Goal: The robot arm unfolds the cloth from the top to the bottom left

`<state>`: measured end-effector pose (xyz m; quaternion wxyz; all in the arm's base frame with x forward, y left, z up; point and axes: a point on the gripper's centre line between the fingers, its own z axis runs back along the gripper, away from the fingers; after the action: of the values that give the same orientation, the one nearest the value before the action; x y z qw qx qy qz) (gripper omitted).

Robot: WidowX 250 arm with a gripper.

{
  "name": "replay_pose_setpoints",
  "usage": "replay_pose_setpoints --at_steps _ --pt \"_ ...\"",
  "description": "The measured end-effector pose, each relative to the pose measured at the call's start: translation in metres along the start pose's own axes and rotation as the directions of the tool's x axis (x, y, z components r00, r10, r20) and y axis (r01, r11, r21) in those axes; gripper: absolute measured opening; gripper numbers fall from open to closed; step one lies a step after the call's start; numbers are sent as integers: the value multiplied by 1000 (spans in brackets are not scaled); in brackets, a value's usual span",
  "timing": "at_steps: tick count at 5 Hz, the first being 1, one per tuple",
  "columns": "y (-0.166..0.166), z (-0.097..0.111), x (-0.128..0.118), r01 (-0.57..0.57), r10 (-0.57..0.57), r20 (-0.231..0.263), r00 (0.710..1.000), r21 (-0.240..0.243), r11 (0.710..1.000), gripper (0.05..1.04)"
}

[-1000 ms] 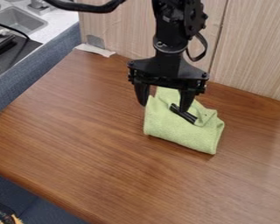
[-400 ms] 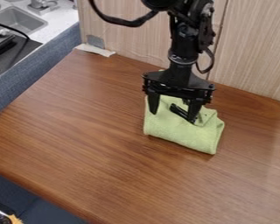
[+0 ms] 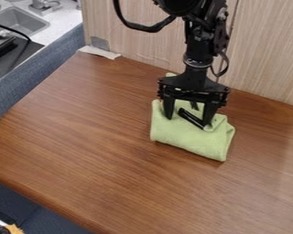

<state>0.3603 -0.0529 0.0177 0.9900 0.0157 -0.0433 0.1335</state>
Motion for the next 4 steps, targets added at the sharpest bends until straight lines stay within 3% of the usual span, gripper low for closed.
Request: replay_pose_setpoints --at_steps 1,3,4 --pt "-1 -6 3 -8 8 -9 1000 9 1000 966" --pt "3 -10 4 -46 46 5 999 51 998 417" --pt "3 -10 5 -46 46 7 999 50 998 206"
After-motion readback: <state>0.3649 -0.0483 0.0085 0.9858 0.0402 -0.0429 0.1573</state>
